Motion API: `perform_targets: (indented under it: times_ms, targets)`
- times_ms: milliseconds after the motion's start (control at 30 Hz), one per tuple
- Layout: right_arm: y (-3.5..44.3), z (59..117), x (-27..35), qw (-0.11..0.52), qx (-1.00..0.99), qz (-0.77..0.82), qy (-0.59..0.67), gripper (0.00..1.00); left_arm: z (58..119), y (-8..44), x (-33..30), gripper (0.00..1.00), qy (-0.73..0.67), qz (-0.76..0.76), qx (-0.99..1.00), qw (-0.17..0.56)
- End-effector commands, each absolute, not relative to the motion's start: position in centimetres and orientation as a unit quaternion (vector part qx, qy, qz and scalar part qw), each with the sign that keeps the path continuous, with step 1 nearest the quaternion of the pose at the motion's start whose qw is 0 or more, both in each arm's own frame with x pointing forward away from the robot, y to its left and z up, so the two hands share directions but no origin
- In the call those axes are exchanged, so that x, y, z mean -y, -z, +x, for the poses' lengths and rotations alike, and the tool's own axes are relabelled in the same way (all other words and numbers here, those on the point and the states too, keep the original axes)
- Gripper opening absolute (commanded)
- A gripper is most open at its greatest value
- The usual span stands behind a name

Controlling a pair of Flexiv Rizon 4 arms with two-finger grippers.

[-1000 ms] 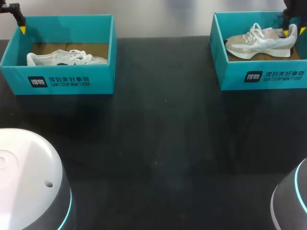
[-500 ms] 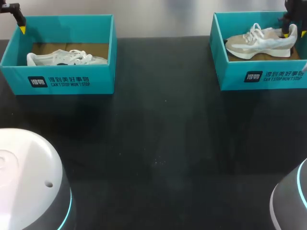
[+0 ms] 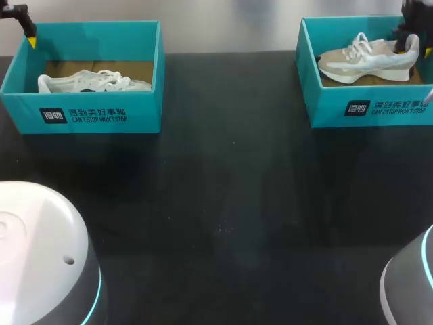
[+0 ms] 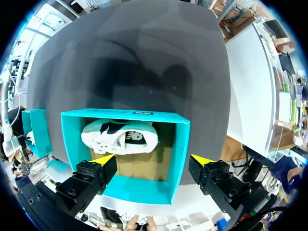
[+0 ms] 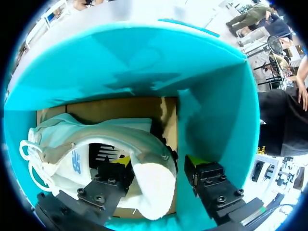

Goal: Take the shoe out of the shoebox, open the shoe tongue, remove and reinsert the insole, then place the shoe into the shoebox

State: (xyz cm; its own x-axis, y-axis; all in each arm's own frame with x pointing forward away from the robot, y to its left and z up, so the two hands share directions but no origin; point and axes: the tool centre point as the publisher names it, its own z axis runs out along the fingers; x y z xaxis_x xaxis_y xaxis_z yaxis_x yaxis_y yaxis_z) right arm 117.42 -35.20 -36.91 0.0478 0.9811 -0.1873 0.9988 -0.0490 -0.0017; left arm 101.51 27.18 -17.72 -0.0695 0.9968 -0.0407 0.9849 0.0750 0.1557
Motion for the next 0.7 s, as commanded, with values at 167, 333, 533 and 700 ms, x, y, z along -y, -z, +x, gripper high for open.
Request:
perform_targets:
  times_ms: [167, 333, 533, 700]
  targets:
    - [37.84, 118.64, 35.26, 0.030, -0.686, 0.721, 0.090, 0.53, 101.35, 17.69, -27.17, 1.00, -0.045, 0.679, -0.730, 0.068]
    - [37.90, 118.71, 34.99, 0.029, -0.688, 0.720, 0.089, 0.18, 101.35, 17.69, -27.17, 1.00, -0.045, 0.679, -0.730, 0.068]
    - [37.55, 118.50, 35.02, 0.033, -0.684, 0.723, 0.089, 0.00, 101.35, 17.69, -27.17, 1.00, -0.045, 0.679, -0.730, 0.068]
    - [37.03, 118.29, 35.10, 0.040, -0.683, 0.724, 0.090, 0.00, 101.35, 17.69, -27.17, 1.00, -0.045, 0.679, -0.730, 0.068]
